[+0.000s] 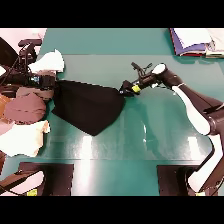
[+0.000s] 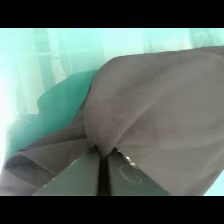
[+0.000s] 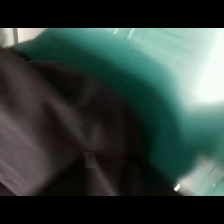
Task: Fold the shirts.
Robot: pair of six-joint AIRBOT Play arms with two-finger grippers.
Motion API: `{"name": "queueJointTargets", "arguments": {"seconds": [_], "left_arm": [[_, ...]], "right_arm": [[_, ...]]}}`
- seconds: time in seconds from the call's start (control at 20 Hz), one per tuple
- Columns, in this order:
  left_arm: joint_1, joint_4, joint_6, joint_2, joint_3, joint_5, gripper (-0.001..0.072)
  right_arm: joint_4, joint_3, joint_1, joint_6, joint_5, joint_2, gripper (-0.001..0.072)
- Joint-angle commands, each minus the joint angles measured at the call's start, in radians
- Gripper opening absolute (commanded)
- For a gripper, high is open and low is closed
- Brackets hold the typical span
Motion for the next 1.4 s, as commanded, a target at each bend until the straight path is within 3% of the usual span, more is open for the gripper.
{"name": "queueJointTargets", "arguments": {"seconds": [0.0,0.2,0.4,0.65,0.8,1.0,1.15,1.35], "left_arm": [[0.001,-0.001,0.001,0.011,0.002,-0.018,0.0030],[0.004,0.003,-0.018,0.140,0.095,0.028,0.0029],[0.004,-0.009,-0.053,0.300,0.357,0.019,0.0030],[0.004,-0.096,-0.072,0.410,0.623,-0.004,0.0029],[0.004,-0.164,-0.080,0.410,0.705,-0.024,0.0029],[0.004,-0.187,-0.115,0.388,0.708,-0.114,0.0029],[0.004,-0.160,-0.150,0.323,0.662,-0.275,0.0029],[0.004,-0.079,-0.150,0.282,0.332,-0.306,0.0029]], "right_arm": [[-0.001,0.107,0.036,-0.003,0.050,-0.041,0.0023],[-0.087,0.256,-0.006,-0.019,0.138,0.056,0.0022],[-0.272,0.420,-0.070,0.027,0.158,0.349,0.0021],[-0.401,0.290,-0.093,0.044,0.037,0.824,0.0021],[-0.531,0.258,-0.093,0.141,0.026,0.982,0.0021],[-0.574,0.259,-0.093,0.222,0.064,0.986,0.0021],[-0.565,0.259,-0.093,0.270,0.211,0.849,0.0021],[-0.565,0.258,-0.088,0.286,0.437,0.563,0.0021]]}}
